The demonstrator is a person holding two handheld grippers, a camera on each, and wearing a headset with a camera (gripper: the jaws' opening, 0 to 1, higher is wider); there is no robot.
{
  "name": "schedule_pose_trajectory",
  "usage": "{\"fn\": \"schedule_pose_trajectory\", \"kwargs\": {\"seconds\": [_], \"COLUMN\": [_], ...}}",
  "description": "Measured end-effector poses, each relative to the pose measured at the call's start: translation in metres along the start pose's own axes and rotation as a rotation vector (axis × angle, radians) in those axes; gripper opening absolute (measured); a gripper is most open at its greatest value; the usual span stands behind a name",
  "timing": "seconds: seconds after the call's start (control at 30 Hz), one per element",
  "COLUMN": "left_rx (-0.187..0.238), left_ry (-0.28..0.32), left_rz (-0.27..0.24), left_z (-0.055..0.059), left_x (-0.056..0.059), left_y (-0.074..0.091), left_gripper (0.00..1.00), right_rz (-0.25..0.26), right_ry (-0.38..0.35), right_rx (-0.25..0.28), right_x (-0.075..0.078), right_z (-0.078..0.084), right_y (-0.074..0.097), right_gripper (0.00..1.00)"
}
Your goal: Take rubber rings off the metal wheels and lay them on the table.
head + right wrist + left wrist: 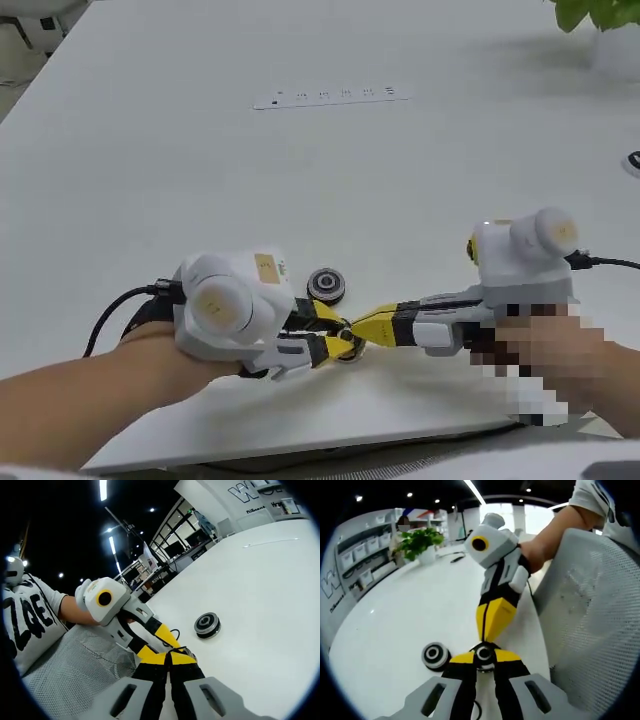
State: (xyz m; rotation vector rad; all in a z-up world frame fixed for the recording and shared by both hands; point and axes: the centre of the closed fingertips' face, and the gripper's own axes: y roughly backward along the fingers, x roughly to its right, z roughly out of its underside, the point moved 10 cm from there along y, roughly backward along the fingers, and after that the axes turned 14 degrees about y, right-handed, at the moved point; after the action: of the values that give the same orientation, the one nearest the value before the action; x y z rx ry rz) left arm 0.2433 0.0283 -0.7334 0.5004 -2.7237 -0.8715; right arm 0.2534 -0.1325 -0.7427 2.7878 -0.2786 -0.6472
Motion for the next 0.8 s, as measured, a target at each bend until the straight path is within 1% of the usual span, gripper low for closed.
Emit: {"fn": "schedule_pose_trajectory", "kwargs": {"seconds": [0.03, 0.37, 0.8], "left_rx": [0.000, 0.012, 0.004], "left_ry": [-0.001, -0.006, -0.045], "left_rz": [0.001, -0.004, 0.005], "left_z": [0.0001, 0.0004, -0.0013], "left_x": [-0.0001, -0.0006, -0.0010], "left_y": [-0.0002, -0.0015, -0.0010], "left_gripper": [0.12, 0.13, 0.14], "right_rz": [-0.001, 0.039, 0.049], "right_ry": [-0.011, -0.026, -0.030], "right_rx": [0.011, 0.006, 0.006], "right_x": [0.0000, 0.0052, 0.0061], "right_z": [-0.0002, 0.0013, 0.0024], "right_y": [0.0003, 0.0015, 0.0024], "right_gripper": [0.00, 0.00, 0.00]}}
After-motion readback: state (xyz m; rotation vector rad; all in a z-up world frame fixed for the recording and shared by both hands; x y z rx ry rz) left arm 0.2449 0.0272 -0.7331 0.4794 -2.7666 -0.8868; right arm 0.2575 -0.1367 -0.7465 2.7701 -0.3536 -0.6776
